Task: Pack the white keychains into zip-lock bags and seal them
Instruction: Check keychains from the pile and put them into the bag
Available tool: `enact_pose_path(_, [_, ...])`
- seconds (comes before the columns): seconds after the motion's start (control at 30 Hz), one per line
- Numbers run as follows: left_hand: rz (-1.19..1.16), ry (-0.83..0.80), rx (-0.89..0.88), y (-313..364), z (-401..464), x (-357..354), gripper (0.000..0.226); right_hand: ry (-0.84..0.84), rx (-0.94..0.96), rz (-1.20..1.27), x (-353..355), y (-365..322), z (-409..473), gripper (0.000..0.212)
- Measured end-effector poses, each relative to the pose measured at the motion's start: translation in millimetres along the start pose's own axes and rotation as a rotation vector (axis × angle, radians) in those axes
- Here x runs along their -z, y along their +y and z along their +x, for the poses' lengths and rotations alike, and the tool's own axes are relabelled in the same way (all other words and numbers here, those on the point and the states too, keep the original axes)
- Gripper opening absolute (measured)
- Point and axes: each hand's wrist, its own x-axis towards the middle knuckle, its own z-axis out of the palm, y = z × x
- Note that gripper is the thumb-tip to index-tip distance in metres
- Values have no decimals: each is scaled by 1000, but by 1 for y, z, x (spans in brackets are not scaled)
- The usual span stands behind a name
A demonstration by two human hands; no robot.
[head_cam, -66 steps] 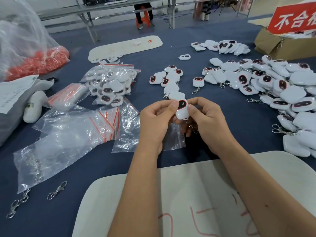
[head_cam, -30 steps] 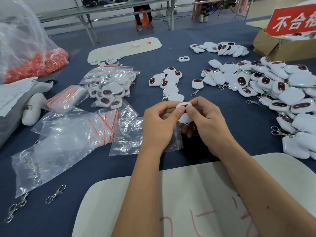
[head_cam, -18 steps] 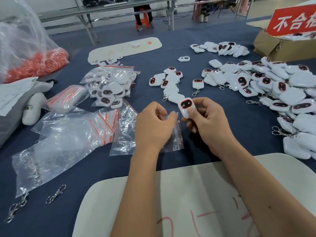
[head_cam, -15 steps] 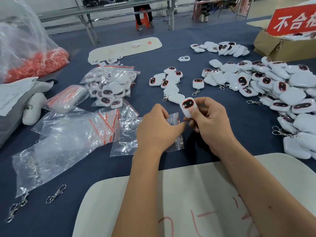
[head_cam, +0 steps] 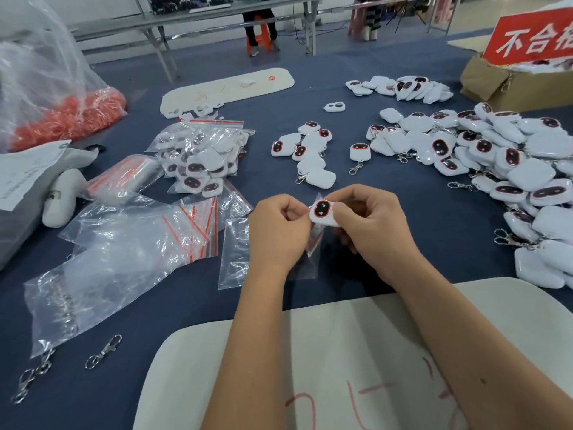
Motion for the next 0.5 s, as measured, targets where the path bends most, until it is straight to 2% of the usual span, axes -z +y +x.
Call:
enact_pose_path(0.13, [-121,62,22,0,3,2,16,24,61,-225,-3,1,-1,15])
enact_pose_path(0.27, [-120,76,-93,5,-1,2,17,84,143,-389,-10,1,-4,5])
enact_pose_path(0.33, [-116,78,-160,11,-3,-1,18,143,154,-345,-8,2,-4,16])
enact_pose_path(0.4, [-138,88,-214,14,-3,-3,20,138,189,-247,-6,2,-4,12])
enact_pose_path(0.47, [-153,107,-245,15,-3,-4,25,42,233,-132,-6,-1,-7,5])
enact_pose_path(0.5, [-152,125,-250,15,-2,-4,26,-8,245,-89,-6,-1,-8,13])
